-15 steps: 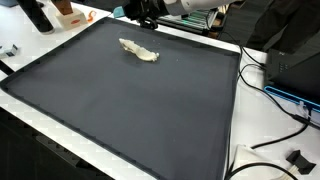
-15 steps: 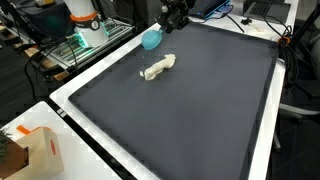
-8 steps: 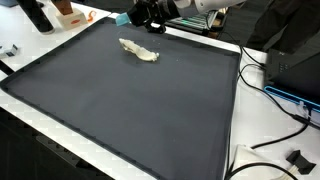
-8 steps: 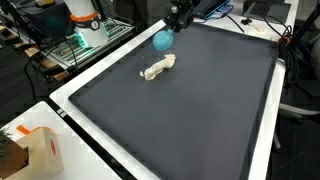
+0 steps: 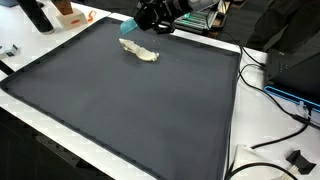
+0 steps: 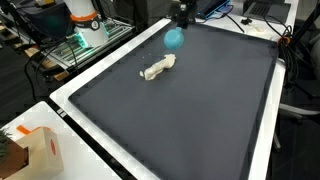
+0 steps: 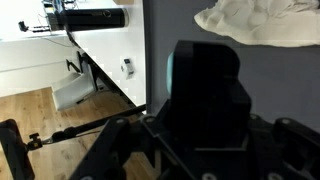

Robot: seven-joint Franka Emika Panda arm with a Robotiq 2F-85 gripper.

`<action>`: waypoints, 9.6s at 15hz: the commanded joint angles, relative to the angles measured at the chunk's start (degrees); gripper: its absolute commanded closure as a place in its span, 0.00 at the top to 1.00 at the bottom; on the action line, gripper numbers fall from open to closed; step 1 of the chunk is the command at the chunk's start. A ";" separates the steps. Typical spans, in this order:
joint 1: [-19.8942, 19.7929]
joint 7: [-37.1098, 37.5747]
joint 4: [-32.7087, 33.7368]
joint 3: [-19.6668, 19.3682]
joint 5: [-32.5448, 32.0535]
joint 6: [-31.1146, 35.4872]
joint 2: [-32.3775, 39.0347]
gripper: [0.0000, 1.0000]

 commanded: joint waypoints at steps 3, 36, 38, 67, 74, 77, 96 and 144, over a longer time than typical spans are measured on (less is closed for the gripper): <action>-1.76 -6.80 -7.00 0.38 1.35 11.60 -8.35 0.25; -11.05 -78.87 -25.11 -17.20 93.63 40.83 -26.19 0.25; -12.18 -81.22 -25.46 -18.12 96.90 38.43 -26.00 0.25; -22.90 -91.04 -32.02 -23.11 114.00 29.34 -28.26 0.25; -23.83 -92.62 -35.76 -23.68 119.49 29.86 -32.94 0.25; -24.34 -90.60 -37.84 -23.55 119.55 30.15 -35.81 0.25; -25.36 -55.33 -42.58 -17.47 115.07 40.12 -48.02 0.50; -30.47 -110.18 -32.84 -27.82 143.94 30.25 -6.54 0.25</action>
